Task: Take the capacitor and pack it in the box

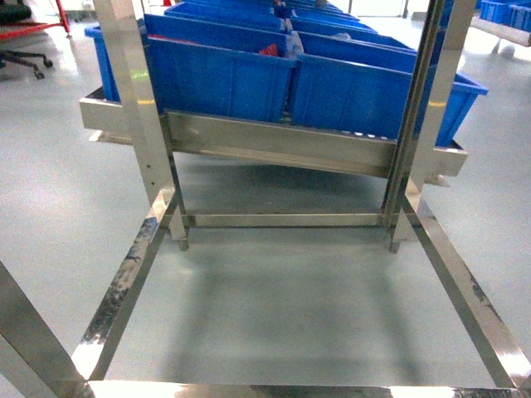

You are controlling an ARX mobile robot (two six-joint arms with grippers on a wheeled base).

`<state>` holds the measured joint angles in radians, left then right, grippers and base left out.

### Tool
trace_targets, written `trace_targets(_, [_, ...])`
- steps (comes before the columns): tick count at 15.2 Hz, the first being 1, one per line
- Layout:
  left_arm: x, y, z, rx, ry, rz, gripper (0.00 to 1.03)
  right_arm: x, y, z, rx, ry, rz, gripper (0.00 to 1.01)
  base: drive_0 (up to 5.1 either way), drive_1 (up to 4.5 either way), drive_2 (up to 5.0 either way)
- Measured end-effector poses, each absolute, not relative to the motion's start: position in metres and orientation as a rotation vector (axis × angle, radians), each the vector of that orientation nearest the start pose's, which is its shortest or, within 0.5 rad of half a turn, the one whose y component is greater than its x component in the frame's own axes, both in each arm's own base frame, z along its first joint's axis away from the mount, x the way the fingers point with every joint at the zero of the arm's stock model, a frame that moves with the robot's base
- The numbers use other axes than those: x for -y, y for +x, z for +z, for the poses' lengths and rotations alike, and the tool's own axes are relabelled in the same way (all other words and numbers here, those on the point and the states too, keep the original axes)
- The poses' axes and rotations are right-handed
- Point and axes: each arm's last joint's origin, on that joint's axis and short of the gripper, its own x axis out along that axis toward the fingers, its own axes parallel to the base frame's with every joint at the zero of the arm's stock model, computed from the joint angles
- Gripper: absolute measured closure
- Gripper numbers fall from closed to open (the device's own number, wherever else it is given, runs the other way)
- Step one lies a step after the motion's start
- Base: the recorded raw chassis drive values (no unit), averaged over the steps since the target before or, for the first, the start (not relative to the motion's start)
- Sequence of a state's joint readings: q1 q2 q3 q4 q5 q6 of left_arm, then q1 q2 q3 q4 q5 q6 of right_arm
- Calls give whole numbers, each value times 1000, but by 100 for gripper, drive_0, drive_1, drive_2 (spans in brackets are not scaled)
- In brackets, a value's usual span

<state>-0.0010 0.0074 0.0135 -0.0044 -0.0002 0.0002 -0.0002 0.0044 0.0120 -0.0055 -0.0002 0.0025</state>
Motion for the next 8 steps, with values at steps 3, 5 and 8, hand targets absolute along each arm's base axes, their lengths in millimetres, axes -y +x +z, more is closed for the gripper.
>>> trace_targets(3, [0,97,167,1,0,-1,5,0,97,167,2,2,0,3,0,0,0])
trace_targets(5, [0,97,167,2,0,-1,5,0,97,167,2,2,0,3,0,0,0])
trace_targets(8, [0,97,167,0,0,-1,5,0,97,167,1,2,0,3,0,0,0])
